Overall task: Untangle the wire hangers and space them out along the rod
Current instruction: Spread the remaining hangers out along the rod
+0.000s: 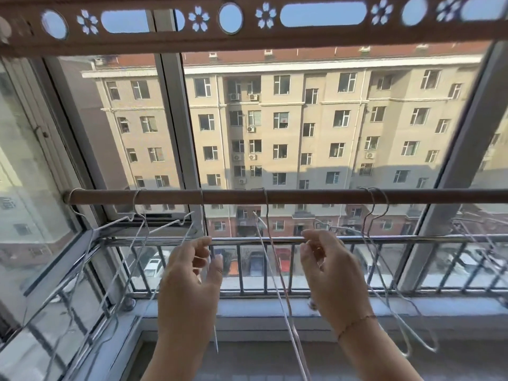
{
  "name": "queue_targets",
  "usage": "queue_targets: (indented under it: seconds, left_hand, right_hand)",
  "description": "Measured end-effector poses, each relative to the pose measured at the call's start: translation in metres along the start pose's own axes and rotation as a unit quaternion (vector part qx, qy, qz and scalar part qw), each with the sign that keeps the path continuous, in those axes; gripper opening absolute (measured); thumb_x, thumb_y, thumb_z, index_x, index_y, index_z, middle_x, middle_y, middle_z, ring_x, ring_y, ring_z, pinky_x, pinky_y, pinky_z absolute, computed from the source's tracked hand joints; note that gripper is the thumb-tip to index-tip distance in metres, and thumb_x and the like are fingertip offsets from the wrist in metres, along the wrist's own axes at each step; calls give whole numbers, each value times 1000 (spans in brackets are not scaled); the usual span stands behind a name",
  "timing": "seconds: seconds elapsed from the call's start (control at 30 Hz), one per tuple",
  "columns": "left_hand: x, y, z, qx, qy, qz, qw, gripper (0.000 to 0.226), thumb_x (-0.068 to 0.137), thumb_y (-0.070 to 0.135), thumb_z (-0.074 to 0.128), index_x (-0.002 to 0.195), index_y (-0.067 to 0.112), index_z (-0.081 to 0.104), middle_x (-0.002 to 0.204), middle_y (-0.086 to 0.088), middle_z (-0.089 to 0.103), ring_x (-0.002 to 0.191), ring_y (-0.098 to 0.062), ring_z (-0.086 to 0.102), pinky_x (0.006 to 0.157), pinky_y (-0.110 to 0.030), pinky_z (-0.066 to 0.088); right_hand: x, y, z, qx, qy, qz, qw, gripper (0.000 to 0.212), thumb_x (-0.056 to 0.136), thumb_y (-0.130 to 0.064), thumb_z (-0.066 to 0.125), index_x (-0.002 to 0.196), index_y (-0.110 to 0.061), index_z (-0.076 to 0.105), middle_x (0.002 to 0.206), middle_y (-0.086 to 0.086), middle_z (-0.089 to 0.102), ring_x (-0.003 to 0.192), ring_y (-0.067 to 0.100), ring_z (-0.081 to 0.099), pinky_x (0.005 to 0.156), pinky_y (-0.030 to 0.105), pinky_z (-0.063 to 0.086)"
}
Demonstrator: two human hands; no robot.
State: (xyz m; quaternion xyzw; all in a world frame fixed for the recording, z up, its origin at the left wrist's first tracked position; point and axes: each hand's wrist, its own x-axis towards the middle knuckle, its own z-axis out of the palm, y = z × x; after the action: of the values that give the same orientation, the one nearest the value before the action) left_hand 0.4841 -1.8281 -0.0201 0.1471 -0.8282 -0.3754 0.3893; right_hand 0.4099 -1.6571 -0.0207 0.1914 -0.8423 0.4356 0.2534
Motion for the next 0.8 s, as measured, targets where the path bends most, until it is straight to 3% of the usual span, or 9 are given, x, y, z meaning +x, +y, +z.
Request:
queue_targets:
  seconds: [0.07,0.17,0.33,0.53,0.67,0.8]
  left_hand:
    - [-9,22,3,-34,-21,45,998,18,85,24,60,101,30,60,89,14,61,83,-3,59,70,-13,46]
    - [-18,45,23,-109,-109,38,987,13,83,26,62,93,35,63,80,14,66,81,2,60,67,-7,44]
    - [-25,71,69,-185,-233,12,955,16,87,25,61,102,24,67,77,9,67,66,2,59,61,-12,45]
    - [-31,86,130,-189,-254,-39,948,27,89,29,59,114,21,64,91,18,66,85,4,63,69,-4,44]
    - [-33,93,166,-214,-251,-109,938,24,89,26,60,110,15,65,85,13,65,63,7,62,50,-4,44]
    - [-36,101,189,-233,-222,-157,933,13,86,29,63,92,21,71,75,6,70,66,-1,62,63,-17,46]
  right_hand:
    - [5,15,-22,-9,58,11,998,17,90,-18,53,103,-19,62,83,-7,61,73,-4,54,63,4,39]
    - [13,42,-50,-42,111,41,992,15,88,-14,55,101,-13,64,86,-1,62,73,12,57,66,12,42]
    - [18,84,-69,-58,71,118,989,18,86,-16,59,103,-12,64,94,8,65,77,19,58,67,20,41]
    - [26,112,-74,-48,17,154,987,20,87,-22,59,103,-12,64,93,4,65,82,18,60,74,28,50]
    - [35,124,-81,-29,-30,153,987,18,87,-23,59,102,-15,64,89,0,65,82,15,60,66,17,44]
    - [43,130,-85,8,-94,135,986,17,85,-30,61,96,-19,66,83,-5,67,81,12,62,74,26,50]
